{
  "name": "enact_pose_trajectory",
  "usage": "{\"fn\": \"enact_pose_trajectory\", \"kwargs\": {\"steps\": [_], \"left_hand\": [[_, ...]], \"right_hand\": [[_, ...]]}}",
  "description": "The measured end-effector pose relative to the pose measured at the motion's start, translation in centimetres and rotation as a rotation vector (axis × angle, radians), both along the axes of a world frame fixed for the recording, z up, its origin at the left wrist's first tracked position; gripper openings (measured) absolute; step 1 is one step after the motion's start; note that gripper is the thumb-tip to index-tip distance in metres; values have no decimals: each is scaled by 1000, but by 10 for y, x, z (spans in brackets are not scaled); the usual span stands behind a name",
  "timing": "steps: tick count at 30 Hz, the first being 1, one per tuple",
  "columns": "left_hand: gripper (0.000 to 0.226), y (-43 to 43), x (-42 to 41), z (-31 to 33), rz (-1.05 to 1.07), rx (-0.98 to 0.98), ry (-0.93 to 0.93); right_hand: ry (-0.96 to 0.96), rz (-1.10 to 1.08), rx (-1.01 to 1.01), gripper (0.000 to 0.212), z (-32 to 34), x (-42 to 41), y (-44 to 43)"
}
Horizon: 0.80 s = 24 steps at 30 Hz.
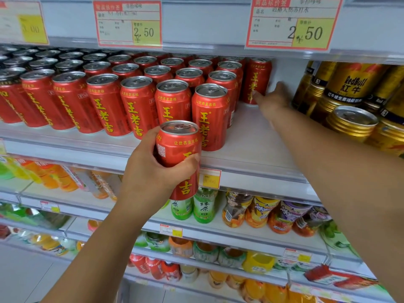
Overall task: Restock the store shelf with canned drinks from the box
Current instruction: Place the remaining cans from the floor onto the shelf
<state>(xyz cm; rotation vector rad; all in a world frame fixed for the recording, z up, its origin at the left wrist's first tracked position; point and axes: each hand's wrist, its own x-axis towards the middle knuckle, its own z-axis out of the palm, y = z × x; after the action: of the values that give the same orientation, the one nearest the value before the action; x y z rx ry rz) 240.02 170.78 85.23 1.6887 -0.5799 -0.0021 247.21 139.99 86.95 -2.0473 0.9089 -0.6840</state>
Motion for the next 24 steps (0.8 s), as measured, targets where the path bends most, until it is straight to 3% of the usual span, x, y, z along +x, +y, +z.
{"fn": "enact_pose_trajectory", "kwargs": {"steps": [4,8,11,13,15,21,24], "left_hand": [[53,1,-3,7,-55,-40,49],[59,-9,-6,15,-121,-83,69],[57,-26,-10,21,-156,-97,54],[56,-38,-12,24,-183,-110,32],[56,-49,-15,26,-186,-133,17],[60,-55,-12,36,-256,-151,-27],[59,-38,-1,23,-166,7,-131]], "right_hand": [[-47,91,47,59,15,-43,32],[-124,424,-37,38,4,-116,77],[-64,751,63,51,4,-158,111],[-56,822,96,65,6,-169,125],[-136,755,137,72,9,-171,131],[-280,475,73,65,14,-164,120],[-258,341,25,69,15,-152,106]]}}
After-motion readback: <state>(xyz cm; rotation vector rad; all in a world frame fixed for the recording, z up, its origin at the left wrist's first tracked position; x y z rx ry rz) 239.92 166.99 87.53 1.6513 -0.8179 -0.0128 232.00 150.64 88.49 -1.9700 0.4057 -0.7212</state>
